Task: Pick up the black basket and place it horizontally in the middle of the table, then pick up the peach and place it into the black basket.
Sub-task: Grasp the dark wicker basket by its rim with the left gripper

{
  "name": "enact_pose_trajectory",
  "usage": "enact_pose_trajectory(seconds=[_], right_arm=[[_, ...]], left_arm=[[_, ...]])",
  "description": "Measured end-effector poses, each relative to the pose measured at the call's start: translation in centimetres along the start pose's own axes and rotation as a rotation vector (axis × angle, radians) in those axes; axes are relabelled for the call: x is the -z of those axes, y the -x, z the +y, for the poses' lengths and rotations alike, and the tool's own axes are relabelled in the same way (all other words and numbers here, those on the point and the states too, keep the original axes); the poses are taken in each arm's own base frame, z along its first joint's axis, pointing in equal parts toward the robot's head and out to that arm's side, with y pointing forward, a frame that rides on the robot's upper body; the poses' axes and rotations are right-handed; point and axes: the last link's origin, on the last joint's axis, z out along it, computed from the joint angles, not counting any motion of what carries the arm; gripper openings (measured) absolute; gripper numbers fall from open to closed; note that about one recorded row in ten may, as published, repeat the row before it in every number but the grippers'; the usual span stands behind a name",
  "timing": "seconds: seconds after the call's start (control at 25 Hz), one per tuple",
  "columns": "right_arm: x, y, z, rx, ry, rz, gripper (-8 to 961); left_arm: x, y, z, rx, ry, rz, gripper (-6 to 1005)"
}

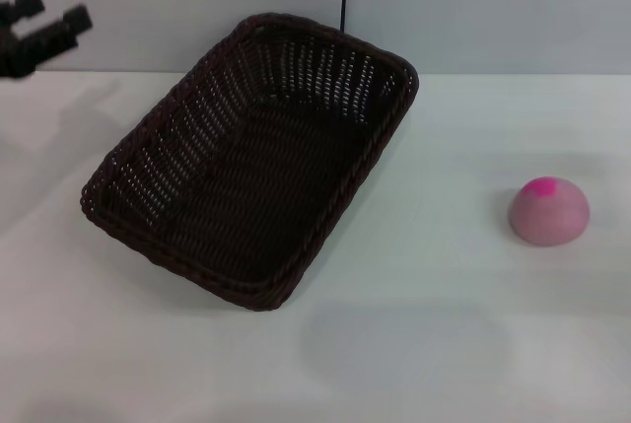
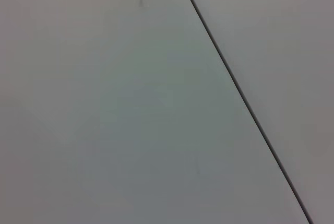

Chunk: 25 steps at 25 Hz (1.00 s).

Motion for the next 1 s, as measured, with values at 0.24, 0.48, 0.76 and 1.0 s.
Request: enact_pose_trajectory(seconds=[0.24,0.48,0.76,1.0], right_arm=[[0.6,0.5,0.0,0.005,0.014,-0.03,795],[1.2,0.6,-0.2,0.006,0.006,-0.032,794],[1.6,0.5,-0.3,0.006,0.0,-0.026,795],[1.5,0.3,0.0,0.007,0.019,-0.012,794]], left_arm=[[-2.3,-5.7,1.5,-0.082,0.028,-0.205,746],[-4.6,-7.7,3.4,-0.189,0.014,-0.446,739],[-6.5,-7.7,4.9,-0.221,-0.008,-0.626,734],[-7.6,-6.3,5.9,-0.239,-0.021,-0.779,727]])
